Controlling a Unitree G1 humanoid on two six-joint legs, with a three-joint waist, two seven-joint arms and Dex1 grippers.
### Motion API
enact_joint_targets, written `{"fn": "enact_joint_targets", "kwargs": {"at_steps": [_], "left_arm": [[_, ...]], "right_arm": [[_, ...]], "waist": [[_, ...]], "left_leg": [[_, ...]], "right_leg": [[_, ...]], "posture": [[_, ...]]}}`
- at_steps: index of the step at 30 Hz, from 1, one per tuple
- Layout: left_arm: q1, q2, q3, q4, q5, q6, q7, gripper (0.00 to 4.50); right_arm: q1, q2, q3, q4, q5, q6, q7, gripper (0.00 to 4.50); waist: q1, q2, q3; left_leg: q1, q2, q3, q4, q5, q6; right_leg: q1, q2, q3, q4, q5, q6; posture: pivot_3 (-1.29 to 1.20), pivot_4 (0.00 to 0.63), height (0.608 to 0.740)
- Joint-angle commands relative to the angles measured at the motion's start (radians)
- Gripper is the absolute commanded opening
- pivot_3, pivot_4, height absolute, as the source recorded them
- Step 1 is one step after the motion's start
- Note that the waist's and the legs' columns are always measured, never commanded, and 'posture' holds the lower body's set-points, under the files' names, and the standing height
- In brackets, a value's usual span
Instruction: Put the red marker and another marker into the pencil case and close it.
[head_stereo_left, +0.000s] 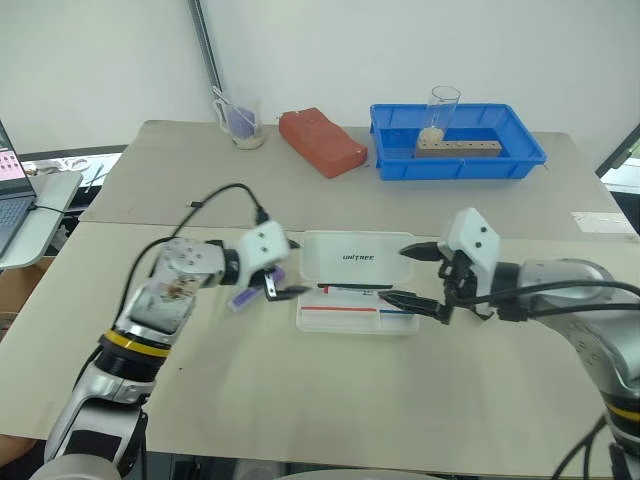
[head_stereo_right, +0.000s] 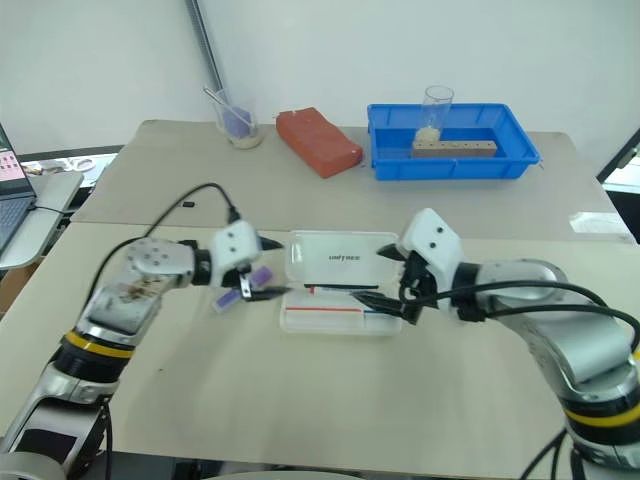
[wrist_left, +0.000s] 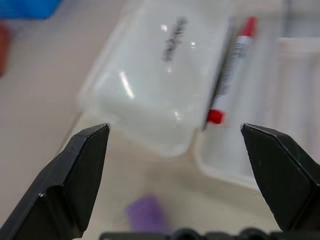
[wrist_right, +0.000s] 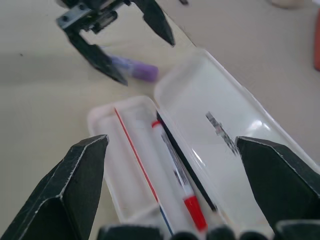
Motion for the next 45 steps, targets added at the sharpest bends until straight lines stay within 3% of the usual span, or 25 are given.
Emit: {"fn": "enact_joint_targets", "kwargs": {"at_steps": [1,8,11,13,16,17,21,26,32,38,45], "left_arm": [[0.085,0.029,0.062,-0.01,-0.002,0.027,0.058,4.46],[0.252,0.031,0.064,0.01,0.004,0.065,0.129,4.46],[0.264,0.025,0.082,0.007,-0.019,0.093,0.142,3.64],[0.26,0.024,0.095,0.001,-0.039,0.107,0.144,2.79],[0.254,0.039,0.1,0.0,-0.051,0.112,0.138,1.15],[0.249,0.047,0.105,0.004,-0.049,0.105,0.135,0.91],[0.201,0.085,0.113,0.007,-0.022,0.044,0.139,0.93],[0.063,0.087,0.123,-0.12,-0.11,0.03,0.062,0.93],[0.012,0.091,-0.061,-0.265,-0.149,0.046,-0.107,0.93],[-0.016,-0.012,-0.266,-0.151,-0.01,-0.086,-0.095,0.93],[-0.057,-0.075,-0.3,-0.042,0.052,-0.152,-0.096,0.93]], "right_arm": [[-0.092,0.06,0.035,-0.001,0.021,-0.02,0.013,4.5],[-0.173,0.104,0.108,0.034,-0.002,-0.046,0.072,4.5],[-0.168,0.105,0.119,0.047,-0.021,-0.063,0.079,4.5],[-0.164,0.103,0.118,0.049,-0.026,-0.067,0.082,4.5],[-0.158,0.098,0.109,0.051,-0.032,-0.068,0.082,4.5],[-0.154,0.095,0.104,0.051,-0.034,-0.07,0.083,4.5],[-0.137,0.077,0.084,0.05,-0.04,-0.072,0.077,4.5],[-0.054,0.005,0.025,0.026,-0.044,-0.071,0.084,4.5],[0.069,-0.076,-0.051,-0.014,-0.036,-0.059,0.076,4.5],[0.156,-0.096,-0.113,-0.053,-0.027,-0.038,0.036,4.5],[0.233,-0.099,-0.177,-0.11,-0.005,-0.008,-0.008,4.5]], "waist": [[-0.001,0.0,0.0],[0.015,-0.006,0.0],[0.012,-0.006,-0.001],[0.01,-0.006,-0.001],[0.006,-0.006,0.0],[0.004,-0.006,0.0],[0.001,-0.007,0.0],[0.018,-0.009,0.001],[0.017,-0.007,0.0],[0.005,-0.006,0.0],[0.004,-0.007,0.0]], "left_leg": [[0.0,0.0,0.0,0.0,0.0,0.0],[0.001,0.002,0.0,0.0,0.0,0.0],[0.003,0.002,0.001,0.0,0.0,0.0],[0.003,0.002,0.001,-0.001,0.0,0.0],[0.003,0.002,0.001,-0.001,0.0,0.0],[0.003,0.003,0.001,-0.001,0.0,0.0],[0.003,0.004,0.001,-0.002,0.0,0.0],[0.002,0.004,0.001,-0.001,0.0,0.0],[0.002,0.002,0.003,-0.001,0.0,0.0],[0.003,0.002,-0.002,-0.001,0.0,0.0],[0.002,0.001,-0.004,0.0,0.0,0.0]], "right_leg": [[0.0,0.0,0.0,0.0,0.0,0.0],[-0.003,-0.001,-0.003,0.0,0.0,-0.004],[-0.002,-0.001,-0.002,0.001,0.0,-0.006],[-0.003,-0.001,-0.002,0.002,-0.001,-0.007],[-0.002,0.0,-0.002,0.009,-0.003,-0.01],[-0.002,0.001,-0.002,0.009,-0.003,-0.01],[-0.003,0.003,-0.002,0.01,-0.004,-0.011],[-0.004,0.002,-0.003,0.009,-0.004,-0.011],[-0.001,0.0,-0.001,0.007,-0.004,-0.01],[-0.001,0.004,-0.001,0.009,-0.004,-0.01],[-0.001,0.004,-0.001,0.008,-0.004,-0.01]], "posture": [[0.0,0.15,0.74],[0.0,0.15,0.74],[0.0,0.15,0.74],[0.0,0.15,0.74],[0.0,0.15,0.74],[0.0,0.15,0.74],[0.0,0.15,0.74],[0.0,0.15,0.74],[0.0,0.15,0.74],[0.0,0.15,0.74],[0.0,0.15,0.74]]}}
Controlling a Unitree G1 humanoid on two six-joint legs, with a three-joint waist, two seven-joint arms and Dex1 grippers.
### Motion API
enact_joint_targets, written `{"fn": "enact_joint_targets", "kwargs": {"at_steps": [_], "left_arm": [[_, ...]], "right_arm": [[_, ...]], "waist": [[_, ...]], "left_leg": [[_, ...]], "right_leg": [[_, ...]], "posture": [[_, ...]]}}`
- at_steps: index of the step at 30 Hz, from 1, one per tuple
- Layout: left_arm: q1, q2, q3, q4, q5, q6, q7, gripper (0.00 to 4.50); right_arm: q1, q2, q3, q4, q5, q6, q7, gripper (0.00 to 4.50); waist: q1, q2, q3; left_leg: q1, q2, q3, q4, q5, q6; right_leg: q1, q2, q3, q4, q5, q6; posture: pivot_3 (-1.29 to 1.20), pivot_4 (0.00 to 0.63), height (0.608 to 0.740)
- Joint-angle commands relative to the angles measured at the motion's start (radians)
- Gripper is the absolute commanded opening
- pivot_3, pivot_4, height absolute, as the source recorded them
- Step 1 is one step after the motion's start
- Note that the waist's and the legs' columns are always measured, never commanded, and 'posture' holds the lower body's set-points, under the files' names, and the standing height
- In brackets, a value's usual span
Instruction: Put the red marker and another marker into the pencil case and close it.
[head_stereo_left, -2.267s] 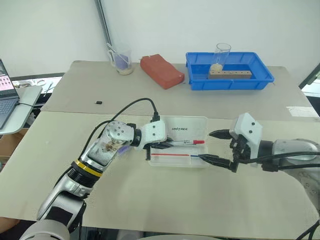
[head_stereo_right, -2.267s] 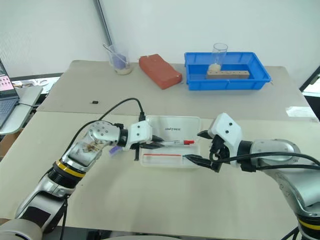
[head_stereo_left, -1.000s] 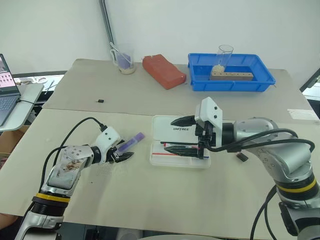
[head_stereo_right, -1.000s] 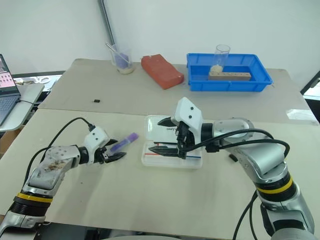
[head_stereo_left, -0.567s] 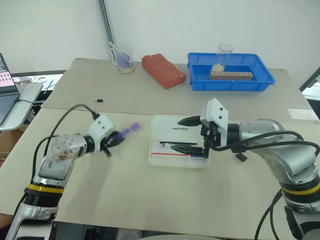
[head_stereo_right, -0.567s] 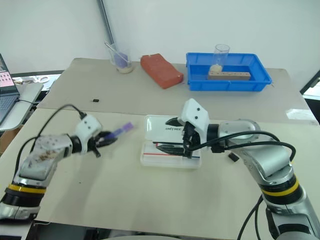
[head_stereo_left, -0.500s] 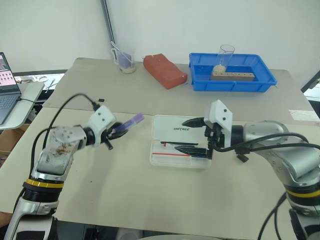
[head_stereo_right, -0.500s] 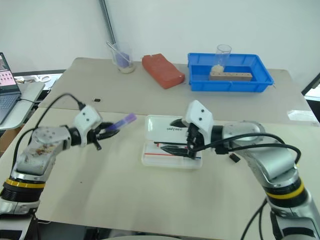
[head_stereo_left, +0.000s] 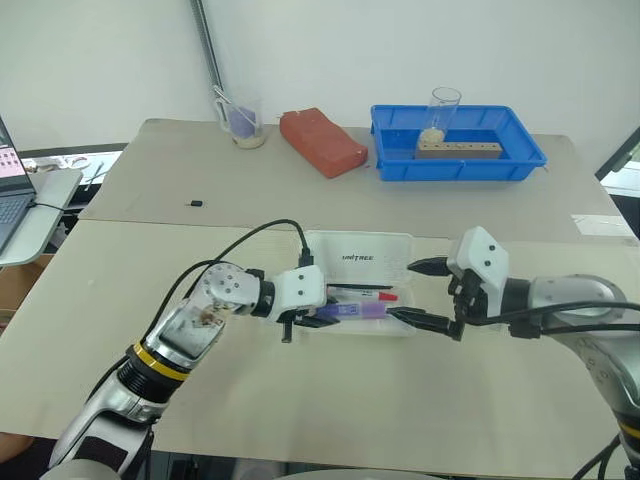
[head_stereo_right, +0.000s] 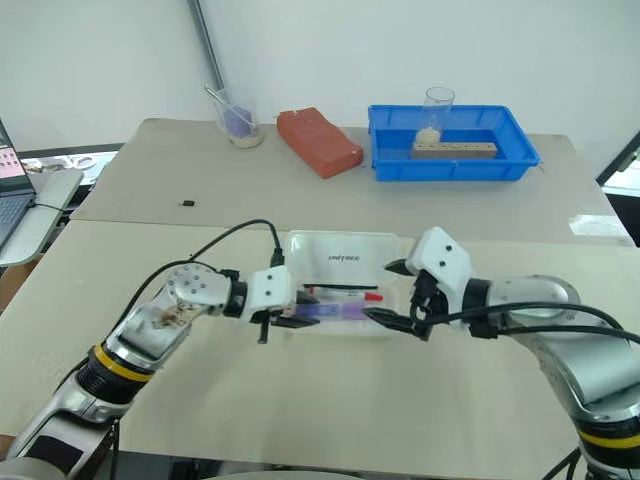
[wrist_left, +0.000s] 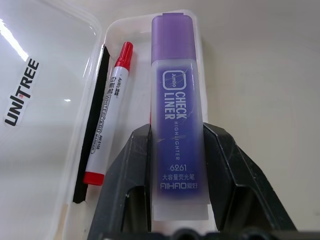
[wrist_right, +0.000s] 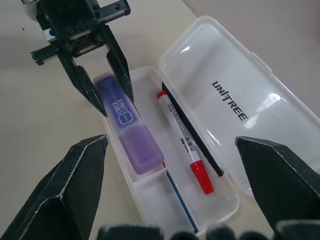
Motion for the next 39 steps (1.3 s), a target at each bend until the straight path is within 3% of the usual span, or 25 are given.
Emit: {"fn": "enact_joint_targets", "kwargs": {"at_steps": [1,14,16,17,22,27,32,39], "left_arm": [[-0.023,0.002,0.008,0.014,0.023,-0.044,-0.007,0.93],[-0.001,0.024,0.02,0.008,0.025,-0.04,-0.053,0.93],[0.001,0.023,0.019,0.005,0.025,-0.04,-0.052,1.97],[0.002,0.021,0.024,-0.001,0.018,-0.036,-0.052,2.24],[0.017,0.031,0.058,-0.055,-0.046,-0.001,-0.083,4.42],[-0.004,-0.006,0.125,-0.111,-0.119,-0.02,-0.065,4.47],[-0.014,-0.091,0.211,-0.191,-0.294,-0.018,-0.082,4.47],[-0.001,-0.106,0.193,-0.175,-0.285,-0.103,-0.103,4.47]], "right_arm": [[0.011,-0.014,-0.067,-0.057,0.022,0.016,-0.025,4.5],[0.001,-0.016,-0.076,-0.068,0.047,0.041,-0.055,4.5],[-0.006,-0.016,-0.071,-0.064,0.048,0.042,-0.056,4.5],[-0.008,-0.016,-0.071,-0.062,0.048,0.042,-0.054,4.5],[0.01,-0.016,-0.099,-0.014,0.049,0.034,-0.04,4.5],[0.114,-0.082,-0.134,0.151,-0.068,-0.061,0.003,4.5],[0.194,-0.144,-0.138,0.316,-0.156,-0.15,0.057,4.5],[0.141,-0.114,-0.046,0.511,-0.249,-0.225,0.074,4.5]], "waist": [[-0.002,0.0,0.0],[-0.002,0.0,0.0],[-0.002,0.0,0.0],[-0.003,0.0,0.0],[-0.002,0.0,0.0],[0.007,0.0,0.0],[0.01,-0.002,0.001],[-0.005,0.0,0.001]], "left_leg": [[0.0,0.0,0.0,0.0,0.0,0.0],[0.0,0.0,0.0,0.0,0.0,0.0],[0.0,0.0,0.0,0.0,0.0,0.0],[0.0,0.0,0.0,0.0,0.0,0.0],[0.0,0.0,0.0,0.0,0.0,0.0],[0.0,-0.001,0.0,0.001,0.0,0.0],[0.0,-0.001,0.0,0.002,0.0,0.0],[0.003,-0.001,-0.001,0.002,0.0,0.0]], "right_leg": [[0.0,0.0,0.0,0.0,0.0,0.0],[0.0,0.0,0.0,0.0,0.0,0.0],[0.0,0.0,0.0,0.0,0.0,0.0],[0.0,0.0,0.0,0.0,0.0,0.0],[0.0,0.0,0.0,0.0,0.0,0.0],[0.001,-0.001,-0.001,0.0,0.0,0.001],[0.002,-0.001,0.0,0.0,-0.001,0.001],[0.005,-0.001,0.0,0.0,-0.001,0.002]], "posture": [[0.0,0.15,0.74],[0.0,0.15,0.74],[0.0,0.15,0.74],[0.0,0.15,0.74],[0.0,0.15,0.74],[0.0,0.15,0.74],[0.0,0.15,0.74],[0.0,0.15,0.74]]}}
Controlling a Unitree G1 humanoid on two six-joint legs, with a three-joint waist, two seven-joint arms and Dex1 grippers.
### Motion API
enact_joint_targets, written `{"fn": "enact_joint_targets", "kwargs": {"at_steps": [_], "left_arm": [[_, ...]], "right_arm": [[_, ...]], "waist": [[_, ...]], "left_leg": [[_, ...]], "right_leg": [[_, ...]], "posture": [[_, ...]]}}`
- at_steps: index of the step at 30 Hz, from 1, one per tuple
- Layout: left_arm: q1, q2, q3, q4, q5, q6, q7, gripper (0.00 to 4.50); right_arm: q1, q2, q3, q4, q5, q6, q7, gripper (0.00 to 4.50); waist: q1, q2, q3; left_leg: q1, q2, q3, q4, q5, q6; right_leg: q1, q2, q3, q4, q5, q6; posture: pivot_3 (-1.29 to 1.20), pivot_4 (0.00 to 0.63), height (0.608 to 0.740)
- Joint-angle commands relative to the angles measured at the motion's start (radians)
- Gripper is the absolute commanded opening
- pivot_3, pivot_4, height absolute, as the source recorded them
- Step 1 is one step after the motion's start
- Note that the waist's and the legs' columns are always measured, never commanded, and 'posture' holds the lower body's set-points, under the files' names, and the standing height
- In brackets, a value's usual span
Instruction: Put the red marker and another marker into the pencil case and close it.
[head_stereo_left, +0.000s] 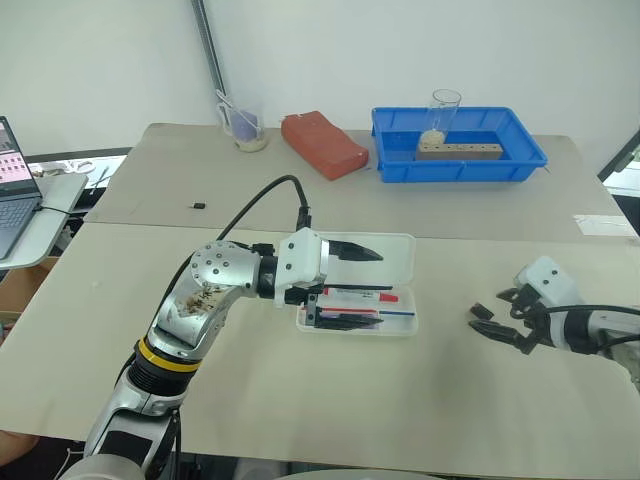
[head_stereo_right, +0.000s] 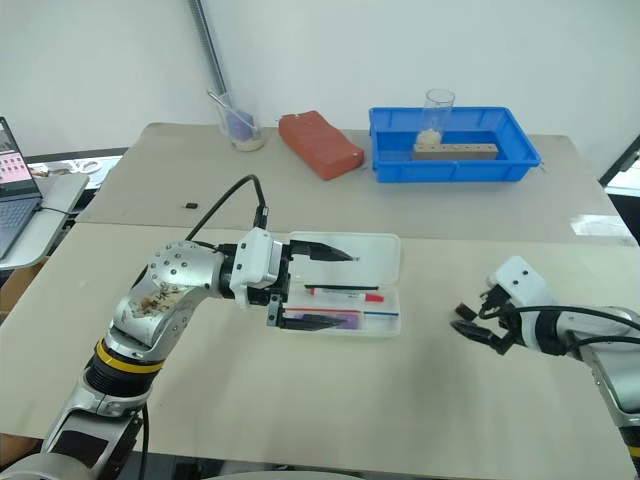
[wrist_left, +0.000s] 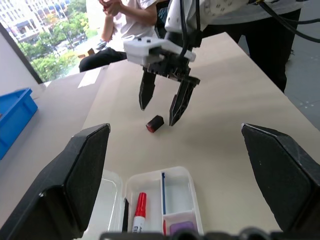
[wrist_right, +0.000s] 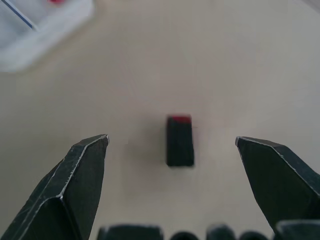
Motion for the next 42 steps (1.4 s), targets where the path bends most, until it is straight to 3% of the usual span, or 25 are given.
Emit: {"fn": "enact_joint_targets", "kwargs": {"at_steps": [1,2,8,10,15,20,26,42], "left_arm": [[0.007,0.011,0.004,-0.001,-0.001,-0.064,-0.023,4.47],[0.018,0.016,0.005,0.006,0.001,-0.081,-0.03,4.47],[0.068,0.026,0.001,0.017,0.007,-0.133,-0.035,4.5],[0.082,0.027,-0.003,0.011,0.01,-0.139,-0.031,4.5],[0.09,0.032,-0.004,0.001,0.011,-0.141,-0.025,4.5],[0.11,0.063,0.01,-0.03,-0.032,-0.077,-0.038,4.5],[0.121,0.162,-0.008,-0.064,-0.042,0.002,-0.096,4.5],[0.078,0.183,0.009,-0.181,-0.077,0.185,-0.008,4.5]], "right_arm": [[-0.058,0.016,0.016,0.041,-0.026,-0.019,0.005,4.5],[-0.069,0.02,0.024,0.057,-0.032,-0.02,0.008,4.5],[-0.093,0.032,0.042,0.092,-0.052,-0.027,0.027,2.81],[-0.096,0.035,0.044,0.094,-0.057,-0.022,0.032,1.95],[-0.098,0.028,0.04,0.076,-0.052,-0.03,0.06,0.3],[-0.105,0.012,0.064,-0.083,-0.029,-0.124,0.163,0.23],[-0.235,0.03,0.165,-0.233,-0.001,-0.065,0.227,0.23],[-0.345,0.112,0.352,-0.126,-0.114,-0.15,0.271,0.23]], "waist": [[-0.002,0.001,0.0],[-0.004,0.001,0.0],[0.005,0.002,0.001],[0.004,0.002,0.001],[0.002,0.002,0.001],[-0.002,0.003,0.002],[-0.004,0.003,0.003],[-0.001,0.0,0.005]], "left_leg": [[0.0,0.0,0.0,0.0,0.0,0.0],[0.0,0.0,0.0,0.0,0.0,0.0],[0.003,-0.001,0.0,0.001,0.0,0.0],[0.004,-0.001,0.0,0.001,0.0,0.0],[0.004,-0.001,-0.001,0.001,0.0,0.0],[0.004,-0.001,-0.001,0.001,0.0,0.0],[0.006,-0.001,-0.002,0.0,-0.001,0.0],[0.006,-0.002,-0.003,-0.001,0.0,0.0]], "right_leg": [[0.0,0.0,0.0,0.0,0.0,0.0],[0.0,0.0,0.0,0.0,0.0,0.0],[0.005,0.0,0.0,-0.002,-0.001,0.001],[0.008,-0.001,0.0,-0.003,-0.001,0.002],[0.009,-0.001,0.0,-0.003,-0.001,0.002],[0.009,-0.001,0.0,-0.003,-0.002,0.003],[0.009,-0.001,0.0,-0.002,-0.006,0.008],[0.01,-0.002,0.0,-0.003,-0.005,0.006]], "posture": [[0.0,0.15,0.74],[0.0,0.15,0.74],[0.0,0.15,0.74],[0.0,0.15,0.74],[0.0,0.15,0.74],[0.0,0.15,0.74],[0.0,0.15,0.74],[0.0,0.15,0.74]]}}
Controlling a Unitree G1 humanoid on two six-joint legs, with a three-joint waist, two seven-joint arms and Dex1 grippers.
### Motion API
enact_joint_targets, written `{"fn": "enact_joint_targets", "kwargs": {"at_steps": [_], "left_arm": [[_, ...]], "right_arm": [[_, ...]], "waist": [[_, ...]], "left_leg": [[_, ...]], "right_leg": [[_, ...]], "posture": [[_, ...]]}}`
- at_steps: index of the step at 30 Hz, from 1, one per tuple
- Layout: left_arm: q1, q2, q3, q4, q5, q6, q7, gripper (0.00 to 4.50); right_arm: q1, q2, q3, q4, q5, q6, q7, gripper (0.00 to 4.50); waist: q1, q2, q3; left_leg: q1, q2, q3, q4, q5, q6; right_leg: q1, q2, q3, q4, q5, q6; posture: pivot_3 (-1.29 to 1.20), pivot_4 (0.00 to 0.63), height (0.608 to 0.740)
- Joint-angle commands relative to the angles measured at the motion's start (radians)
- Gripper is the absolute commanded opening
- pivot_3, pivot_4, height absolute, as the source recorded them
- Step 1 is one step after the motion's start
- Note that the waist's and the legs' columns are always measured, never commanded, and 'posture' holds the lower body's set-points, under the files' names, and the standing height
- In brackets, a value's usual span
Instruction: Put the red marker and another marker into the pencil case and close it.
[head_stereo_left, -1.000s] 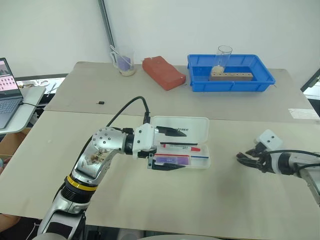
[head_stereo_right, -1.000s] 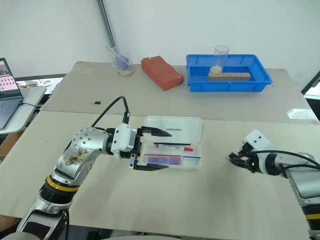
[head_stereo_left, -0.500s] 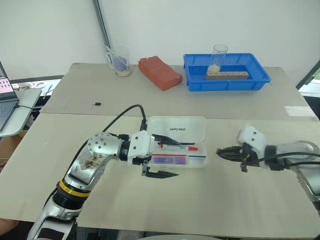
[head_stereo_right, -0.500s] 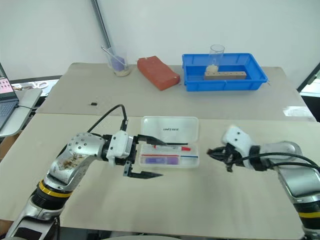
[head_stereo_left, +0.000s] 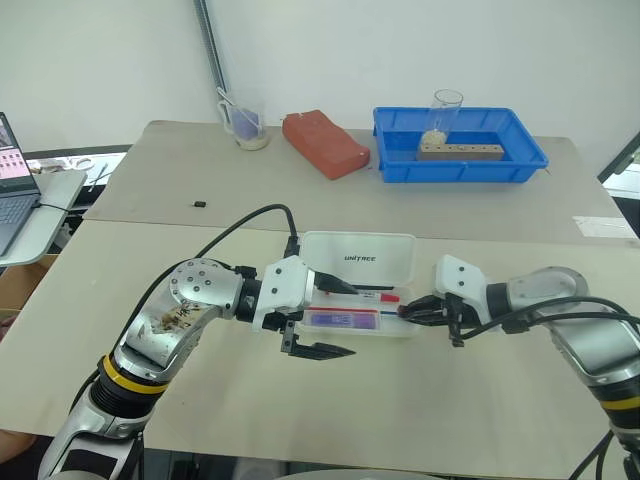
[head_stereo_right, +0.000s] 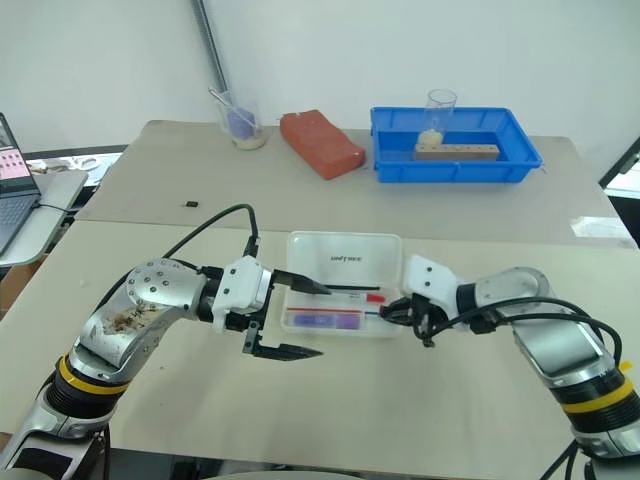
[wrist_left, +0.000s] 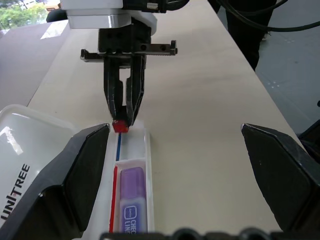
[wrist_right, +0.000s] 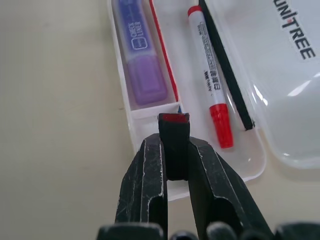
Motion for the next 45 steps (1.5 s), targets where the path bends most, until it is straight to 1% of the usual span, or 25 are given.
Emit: {"fn": "enact_joint_targets", "kwargs": {"at_steps": [1,2,3,5,9,11,12,13,15,18,20,23,25,26,29,32,35,38,39,41,45], "left_arm": [[-0.017,0.013,0.021,-0.036,-0.02,0.012,0.009,4.5],[-0.018,0.015,0.021,-0.035,-0.02,0.013,0.009,4.5],[-0.02,0.019,0.021,-0.031,-0.017,0.011,0.006,4.5],[-0.021,0.024,0.022,-0.024,-0.017,0.009,0.004,4.5],[-0.024,0.039,0.022,-0.012,-0.019,0.013,-0.005,4.5],[-0.035,0.073,0.036,0.026,-0.019,0.02,-0.031,4.5],[-0.048,0.083,0.046,0.066,-0.011,0.019,-0.034,4.5],[-0.066,0.081,0.056,0.115,0.002,0.009,-0.023,4.5],[-0.121,0.037,0.088,0.223,0.015,0.015,0.048,4.5],[-0.236,-0.066,0.159,0.415,0.03,0.037,0.204,3.69],[-0.293,-0.097,0.165,0.524,0.064,0.03,0.246,2.8],[-0.37,-0.122,0.116,0.704,0.167,-0.064,0.267,1.33],[-0.433,-0.154,0.092,0.826,0.218,-0.103,0.283,0.25],[-0.462,-0.169,0.083,0.883,0.24,-0.117,0.286,0.07],[-0.533,-0.202,0.071,1.031,0.291,-0.179,0.288,0.07],[-0.594,-0.229,0.061,1.156,0.322,-0.194,0.263,0.07],[-0.626,-0.241,0.05,1.229,0.333,-0.206,0.183,0.07],[-0.638,-0.244,0.053,1.259,0.344,-0.214,0.142,0.07],[-0.636,-0.238,0.047,1.254,0.345,-0.2,0.103,0.07],[-0.633,-0.229,0.043,1.224,0.329,-0.149,0.019,0.07],[-0.632,-0.224,0.054,1.164,0.318,-0.1,-0.038,0.07]], "right_arm": [[-0.02,0.011,0.005,0.007,-0.02,-0.034,0.007,0.73],[-0.021,0.014,0.005,0.009,-0.022,-0.034,0.008,1.26],[-0.02,0.008,0.007,0.009,-0.021,-0.034,0.022,1.54],[-0.017,0.006,0.002,0.008,-0.02,-0.032,0.029,2.28],[-0.018,0.012,-0.018,0.005,-0.025,-0.03,0.018,3.62],[-0.027,0.019,-0.078,-0.035,0.028,0.028,-0.005,4.32],[-0.031,0.024,-0.117,-0.066,0.067,0.072,-0.018,4.44],[-0.031,0.03,-0.157,-0.102,0.113,0.115,-0.031,4.44],[-0.031,0.057,-0.235,-0.174,0.208,0.216,-0.077,4.44],[-0.048,0.095,-0.33,-0.268,0.308,0.338,-0.174,4.5],[-0.072,0.116,-0.365,-0.297,0.335,0.385,-0.241,4.5],[-0.14,0.15,-0.375,-0.297,0.339,0.415,-0.336,4.5],[-0.186,0.164,-0.374,-0.295,0.354,0.437,-0.376,4.5],[-0.203,0.168,-0.373,-0.298,0.365,0.45,-0.389,4.5],[-0.237,0.176,-0.376,-0.309,0.4,0.485,-0.419,4.5],[-0.238,0.172,-0.373,-0.327,0.42,0.498,-0.437,4.5],[-0.223,0.154,-0.368,-0.348,0.431,0.499,-0.441,4.5],[-0.221,0.147,-0.366,-0.355,0.436,0.501,-0.442,4.5],[-0.221,0.143,-0.372,-0.355,0.441,0.505,-0.444,4.5],[-0.217,0.131,-0.385,-0.349,0.443,0.507,-0.448,4.5],[-0.212,0.113,-0.394,-0.335,0.445,0.497,-0.447,4.5]], "waist": [[0.0,0.0,0.0],[0.001,0.0,0.0],[0.002,0.0,0.0],[0.004,0.0,0.0],[0.002,0.0,0.0],[0.001,0.0,0.0],[0.001,0.001,0.0],[0.001,0.001,0.001],[0.004,0.001,0.001],[0.013,0.0,0.001],[0.014,-0.002,0.002],[0.008,-0.001,0.002],[0.006,-0.001,0.002],[0.005,-0.001,0.002],[0.005,-0.001,0.002],[0.005,-0.001,0.002],[0.004,-0.001,0.001],[0.002,-0.001,0.001],[0.002,-0.001,0.001],[0.001,-0.001,0.001],[0.002,-0.001,0.001]], "left_leg": [[0.0,0.0,0.0,0.0,0.0,0.0],[0.0,0.0,0.0,0.0,0.0,0.0],[0.0,0.0,0.0,0.0,0.0,0.0],[0.0,0.0,0.0,0.0,0.0,0.0],[0.0,0.0,0.0,0.0,0.0,0.0],[0.0,0.0,0.0,0.0,0.0,0.0],[0.0,0.0,0.0,0.0,0.0,0.0],[0.0,0.0,0.0,0.0,0.0,0.0],[0.0,0.0,0.0,0.0,0.0,0.0],[0.0,0.0,-0.001,0.0,0.0,0.0],[-0.001,0.0,-0.001,0.0,0.0,0.0],[-0.001,-0.001,-0.001,0.0,0.0,0.0],[-0.001,-0.002,-0.001,-0.002,0.0,0.0],[-0.002,-0.002,-0.001,-0.002,0.0,0.0],[-0.004,-0.002,-0.002,-0.002,0.0,0.0],[-0.006,-0.002,-0.002,-0.002,0.0,0.0],[-0.01,-0.004,-0.003,-0.002,0.0,0.0],[-0.011,-0.004,-0.003,-0.002,0.001,0.0],[-0.011,-0.004,-0.003,-0.003,0.001,0.0],[-0.011,-0.004,-0.004,-0.003,0.001,0.0],[-0.011,-0.004,-0.004,-0.003,0.001,0.0]], "right_leg": [[0.0,0.0,0.0,0.0,0.0,0.0],[0.0,0.0,0.0,0.0,0.0,0.0],[0.0,0.0,0.0,0.0,0.0,0.0],[0.0,0.0,0.0,0.0,0.0,0.0],[0.0,0.0,0.0,0.0,0.0,0.0],[0.0,0.0,0.0,0.0,0.0,0.0],[0.0,0.0,0.0,0.0,0.0,0.0],[0.0,0.0,0.0,0.0,0.0,0.0],[0.0,0.0,0.0,0.001,0.0,0.0],[0.0,0.0,-0.001,0.001,0.0,0.0],[0.0,0.0,-0.001,0.001,0.0,0.0],[-0.001,-0.001,0.0,0.001,0.001,-0.001],[-0.002,0.0,0.0,0.001,0.002,-0.004],[-0.003,0.0,0.0,0.001,0.002,-0.004],[-0.005,0.0,0.0,0.002,0.002,-0.004],[-0.007,0.0,0.0,0.002,0.002,-0.004],[-0.012,0.0,0.001,0.004,0.002,-0.004],[-0.014,0.0,0.001,0.005,0.002,-0.004],[-0.014,0.0,0.001,0.005,0.002,-0.004],[-0.014,0.0,0.001,0.006,0.002,-0.004],[-0.014,0.0,0.001,0.006,0.002,-0.004]], "posture": [[0.0,0.15,0.74],[0.0,0.15,0.74],[0.0,0.15,0.74],[0.0,0.15,0.74],[0.0,0.15,0.74],[0.0,0.15,0.74],[0.0,0.15,0.74],[0.0,0.15,0.74],[0.0,0.15,0.74],[0.0,0.15,0.74],[0.0,0.15,0.74],[0.0,0.15,0.74],[0.0,0.15,0.74],[0.0,0.15,0.74],[0.0,0.15,0.74],[0.0,0.15,0.74],[0.0,0.15,0.74],[0.0,0.15,0.74],[0.0,0.15,0.74],[0.0,0.15,0.74],[0.0,0.15,0.74]]}}
